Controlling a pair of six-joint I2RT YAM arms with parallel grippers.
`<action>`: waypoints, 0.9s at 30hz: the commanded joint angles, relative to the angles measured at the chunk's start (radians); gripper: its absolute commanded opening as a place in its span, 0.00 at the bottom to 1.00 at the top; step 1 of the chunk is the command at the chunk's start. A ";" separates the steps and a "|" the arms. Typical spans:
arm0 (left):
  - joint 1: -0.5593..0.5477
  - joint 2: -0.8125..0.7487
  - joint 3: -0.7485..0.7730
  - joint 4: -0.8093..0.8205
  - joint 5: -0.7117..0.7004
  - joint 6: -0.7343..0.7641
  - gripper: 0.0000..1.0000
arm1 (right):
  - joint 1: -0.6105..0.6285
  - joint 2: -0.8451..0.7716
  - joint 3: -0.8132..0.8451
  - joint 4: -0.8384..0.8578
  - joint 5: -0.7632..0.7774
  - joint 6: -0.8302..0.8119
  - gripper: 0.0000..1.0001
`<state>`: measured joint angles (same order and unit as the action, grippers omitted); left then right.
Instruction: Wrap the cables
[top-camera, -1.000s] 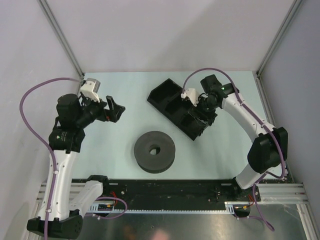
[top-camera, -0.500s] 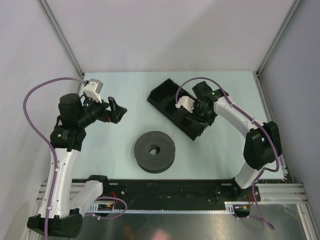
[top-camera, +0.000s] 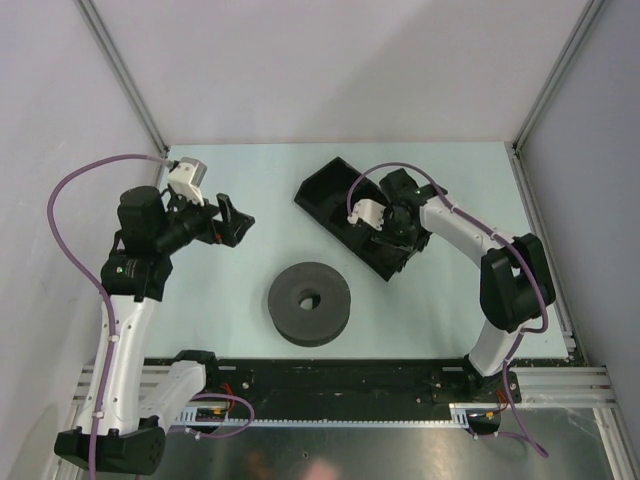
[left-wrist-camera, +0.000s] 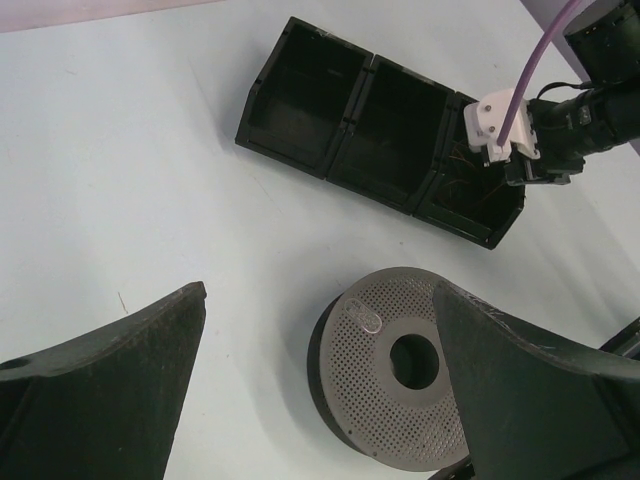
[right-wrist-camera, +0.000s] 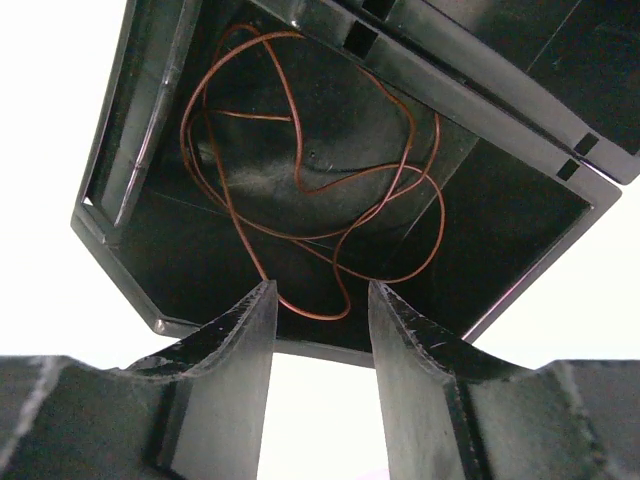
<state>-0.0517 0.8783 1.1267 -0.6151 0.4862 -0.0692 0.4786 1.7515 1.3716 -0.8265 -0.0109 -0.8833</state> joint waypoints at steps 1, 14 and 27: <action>0.006 -0.008 0.032 0.015 0.031 0.026 0.99 | 0.004 -0.005 -0.015 0.029 0.007 -0.061 0.49; 0.007 -0.004 0.016 0.016 0.043 0.025 0.99 | 0.015 -0.031 -0.019 -0.008 -0.061 -0.074 0.67; 0.006 0.008 0.029 0.015 0.044 0.030 0.99 | 0.019 0.028 -0.039 0.067 0.035 -0.129 0.57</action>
<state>-0.0517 0.8803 1.1267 -0.6151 0.5060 -0.0597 0.4965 1.7618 1.3491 -0.8089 -0.0334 -0.9676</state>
